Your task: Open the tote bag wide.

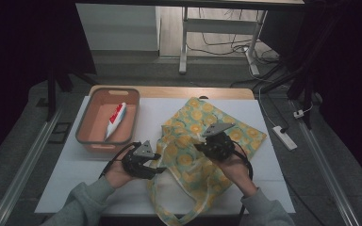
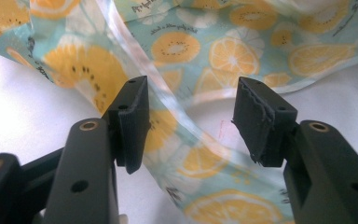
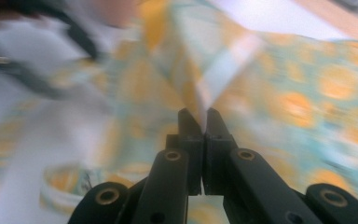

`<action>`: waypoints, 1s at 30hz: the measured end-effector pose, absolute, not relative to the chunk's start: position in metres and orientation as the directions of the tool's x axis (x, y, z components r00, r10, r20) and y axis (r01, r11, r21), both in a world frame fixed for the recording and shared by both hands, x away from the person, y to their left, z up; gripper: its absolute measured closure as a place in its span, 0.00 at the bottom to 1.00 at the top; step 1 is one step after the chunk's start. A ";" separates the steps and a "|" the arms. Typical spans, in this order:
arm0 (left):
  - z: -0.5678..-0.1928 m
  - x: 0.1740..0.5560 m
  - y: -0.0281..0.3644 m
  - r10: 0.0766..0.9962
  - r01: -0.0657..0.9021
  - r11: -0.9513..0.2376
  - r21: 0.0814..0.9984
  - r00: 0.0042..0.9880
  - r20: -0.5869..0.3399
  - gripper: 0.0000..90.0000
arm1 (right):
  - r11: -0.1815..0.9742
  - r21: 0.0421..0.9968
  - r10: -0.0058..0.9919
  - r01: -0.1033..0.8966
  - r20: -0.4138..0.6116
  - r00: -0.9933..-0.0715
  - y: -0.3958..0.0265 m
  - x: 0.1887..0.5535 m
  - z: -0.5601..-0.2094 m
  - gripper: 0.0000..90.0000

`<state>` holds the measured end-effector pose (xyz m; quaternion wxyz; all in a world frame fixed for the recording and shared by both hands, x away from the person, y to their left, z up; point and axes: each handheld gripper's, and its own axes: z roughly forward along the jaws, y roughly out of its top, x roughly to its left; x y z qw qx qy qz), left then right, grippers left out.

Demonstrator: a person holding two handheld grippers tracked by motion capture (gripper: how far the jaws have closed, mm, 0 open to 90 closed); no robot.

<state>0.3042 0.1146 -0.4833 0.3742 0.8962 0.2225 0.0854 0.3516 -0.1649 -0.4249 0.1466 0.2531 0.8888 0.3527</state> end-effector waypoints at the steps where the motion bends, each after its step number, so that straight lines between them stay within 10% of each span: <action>1: -0.483 0.303 0.113 0.459 0.331 -0.624 0.708 0.888 -0.011 0.51 | 0.628 0.689 0.565 0.361 -0.085 -0.821 -0.169 0.358 -0.427 0.98; 12: -0.485 0.304 0.111 0.451 0.328 -0.632 0.702 0.893 -0.011 0.51 | 0.657 0.553 0.657 0.513 -0.086 -0.749 -0.198 0.406 -0.488 0.94; 19: -0.486 0.304 0.112 0.452 0.330 -0.637 0.697 0.892 -0.009 0.50 | 0.604 0.602 0.679 0.523 -0.044 -0.733 -0.206 0.401 -0.483 0.57; 30: -0.485 0.303 0.113 0.451 0.327 -0.636 0.699 0.893 -0.008 0.50 | 0.558 0.644 0.728 0.523 -0.078 -0.681 -0.212 0.384 -0.472 0.31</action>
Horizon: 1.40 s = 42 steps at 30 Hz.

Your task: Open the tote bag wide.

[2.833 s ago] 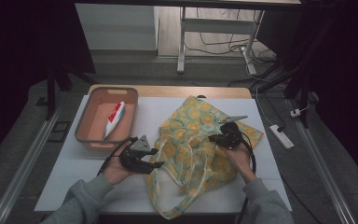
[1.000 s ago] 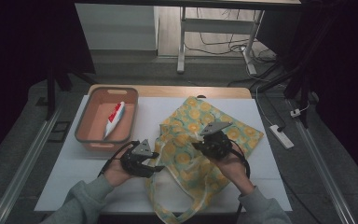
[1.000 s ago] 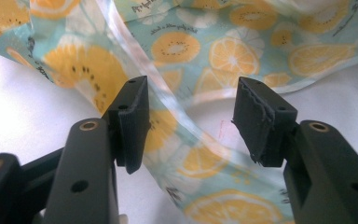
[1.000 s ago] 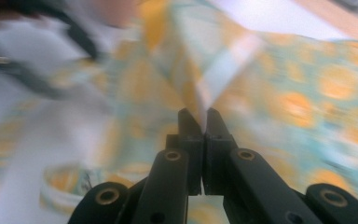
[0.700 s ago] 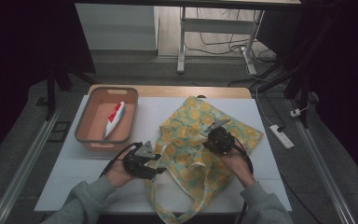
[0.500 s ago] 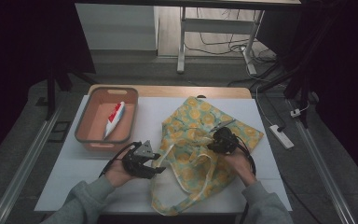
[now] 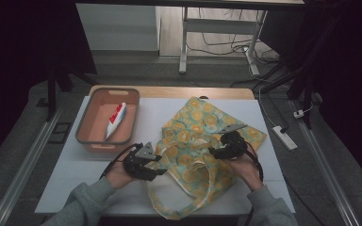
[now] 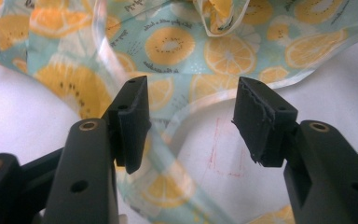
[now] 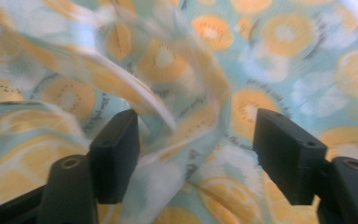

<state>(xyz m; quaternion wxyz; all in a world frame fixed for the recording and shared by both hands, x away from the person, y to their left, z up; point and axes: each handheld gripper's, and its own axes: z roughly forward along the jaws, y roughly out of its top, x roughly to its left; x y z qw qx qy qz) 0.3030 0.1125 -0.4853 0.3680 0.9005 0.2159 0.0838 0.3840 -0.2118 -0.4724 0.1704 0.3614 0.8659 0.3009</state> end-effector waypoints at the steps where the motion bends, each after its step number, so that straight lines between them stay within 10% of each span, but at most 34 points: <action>1: -0.485 0.303 0.113 0.450 0.327 -0.637 0.698 0.893 -0.007 0.50 | 0.555 0.635 0.738 0.537 -0.077 -0.671 -0.211 0.387 -0.477 0.27; 7: -0.486 0.304 0.113 0.453 0.331 -0.636 0.697 0.891 -0.009 0.50 | 0.551 0.607 0.688 0.573 0.059 -0.724 -0.197 0.402 -0.495 0.40; 13: -0.485 0.304 0.115 0.455 0.332 -0.633 0.699 0.890 -0.010 0.50 | 0.625 0.560 0.631 0.544 0.048 -0.775 -0.183 0.401 -0.499 0.97; 26: -0.480 0.306 0.122 0.473 0.339 -0.601 0.723 0.881 -0.020 0.51 | 0.463 0.766 0.645 0.446 0.054 -0.762 -0.199 0.401 -0.419 0.99; 42: -0.459 0.310 0.146 0.520 0.348 -0.525 0.777 0.854 -0.031 0.51 | 0.428 0.764 0.656 0.484 0.105 -0.747 -0.205 0.411 -0.428 0.99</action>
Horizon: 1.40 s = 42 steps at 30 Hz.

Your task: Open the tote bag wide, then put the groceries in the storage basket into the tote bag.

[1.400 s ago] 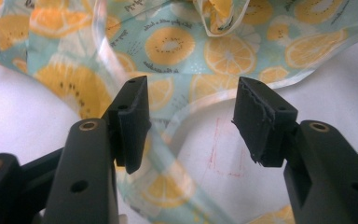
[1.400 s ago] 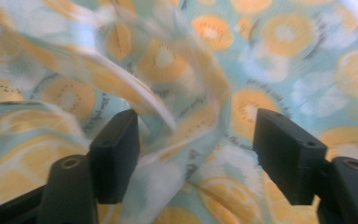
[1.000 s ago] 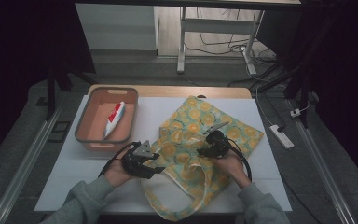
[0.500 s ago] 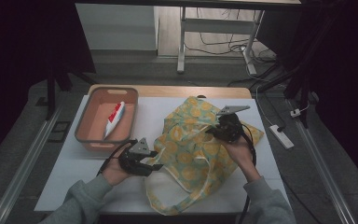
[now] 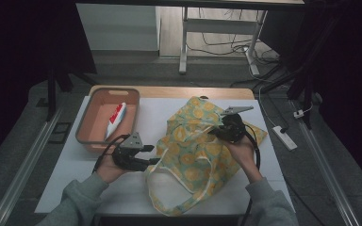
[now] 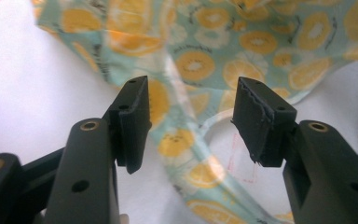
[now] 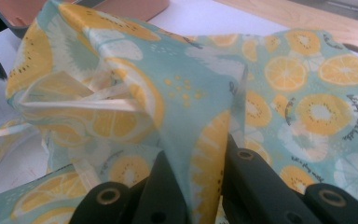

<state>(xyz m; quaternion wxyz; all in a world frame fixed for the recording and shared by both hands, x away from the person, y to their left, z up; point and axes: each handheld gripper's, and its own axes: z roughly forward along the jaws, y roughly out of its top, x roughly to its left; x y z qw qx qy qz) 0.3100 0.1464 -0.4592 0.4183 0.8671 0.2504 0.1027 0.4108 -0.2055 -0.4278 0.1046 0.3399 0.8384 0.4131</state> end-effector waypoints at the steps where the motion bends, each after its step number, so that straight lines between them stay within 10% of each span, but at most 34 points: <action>1: -0.457 0.311 0.149 0.526 0.351 -0.519 0.780 0.850 -0.033 0.51 | 0.420 0.764 0.661 0.490 0.113 -0.742 -0.210 0.411 -0.430 0.99; 42: -0.418 0.422 0.252 0.851 0.645 -0.363 0.673 0.523 -0.042 0.33 | 0.417 0.756 0.642 0.505 0.148 -0.752 -0.208 0.414 -0.441 0.98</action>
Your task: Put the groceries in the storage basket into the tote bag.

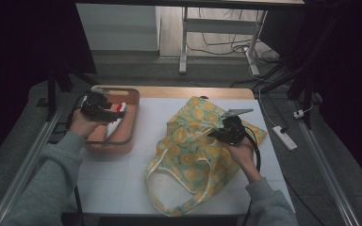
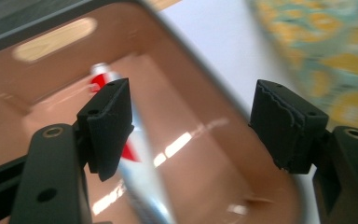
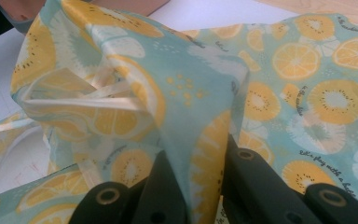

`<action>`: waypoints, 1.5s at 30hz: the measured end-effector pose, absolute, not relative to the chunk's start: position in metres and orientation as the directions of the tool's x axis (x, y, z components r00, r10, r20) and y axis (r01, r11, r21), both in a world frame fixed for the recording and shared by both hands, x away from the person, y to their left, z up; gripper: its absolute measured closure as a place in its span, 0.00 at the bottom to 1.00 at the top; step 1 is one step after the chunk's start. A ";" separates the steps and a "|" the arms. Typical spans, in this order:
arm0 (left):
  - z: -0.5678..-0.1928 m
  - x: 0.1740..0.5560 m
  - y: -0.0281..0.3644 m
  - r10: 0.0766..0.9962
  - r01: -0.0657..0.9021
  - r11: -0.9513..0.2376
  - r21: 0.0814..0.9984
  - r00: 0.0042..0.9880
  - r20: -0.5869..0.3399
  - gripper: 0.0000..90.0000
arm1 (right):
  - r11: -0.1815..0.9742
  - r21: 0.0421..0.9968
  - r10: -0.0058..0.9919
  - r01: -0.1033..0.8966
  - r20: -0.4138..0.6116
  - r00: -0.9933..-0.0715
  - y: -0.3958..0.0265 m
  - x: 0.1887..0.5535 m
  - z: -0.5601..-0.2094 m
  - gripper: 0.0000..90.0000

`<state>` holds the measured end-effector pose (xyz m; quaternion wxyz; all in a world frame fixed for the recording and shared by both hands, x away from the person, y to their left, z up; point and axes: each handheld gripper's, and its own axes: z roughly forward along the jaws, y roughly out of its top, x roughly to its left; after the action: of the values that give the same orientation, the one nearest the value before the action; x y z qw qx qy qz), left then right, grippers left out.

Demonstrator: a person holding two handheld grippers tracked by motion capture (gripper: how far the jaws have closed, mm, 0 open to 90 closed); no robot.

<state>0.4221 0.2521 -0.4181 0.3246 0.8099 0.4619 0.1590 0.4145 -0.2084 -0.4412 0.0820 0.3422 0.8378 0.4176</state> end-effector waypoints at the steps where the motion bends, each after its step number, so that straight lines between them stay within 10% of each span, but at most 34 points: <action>1: -0.424 0.434 0.255 0.863 0.674 -0.364 0.643 0.504 -0.040 0.33 | 0.418 0.755 0.641 0.506 0.149 -0.753 -0.208 0.415 -0.442 0.98; 36: -0.512 0.507 0.263 0.926 0.878 -0.283 0.386 0.355 -0.127 0.31 | 0.438 0.735 0.638 0.519 0.153 -0.755 -0.205 0.416 -0.451 0.98; 45: -0.512 0.508 0.265 0.919 0.885 -0.267 0.382 0.352 -0.174 0.60 | 0.431 0.739 0.639 0.518 0.155 -0.753 -0.206 0.415 -0.449 0.98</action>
<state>0.5079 0.2651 -0.5116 0.2110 0.7948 0.5675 0.0410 0.4153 -0.2065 -0.4489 0.0742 0.3434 0.8425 0.4083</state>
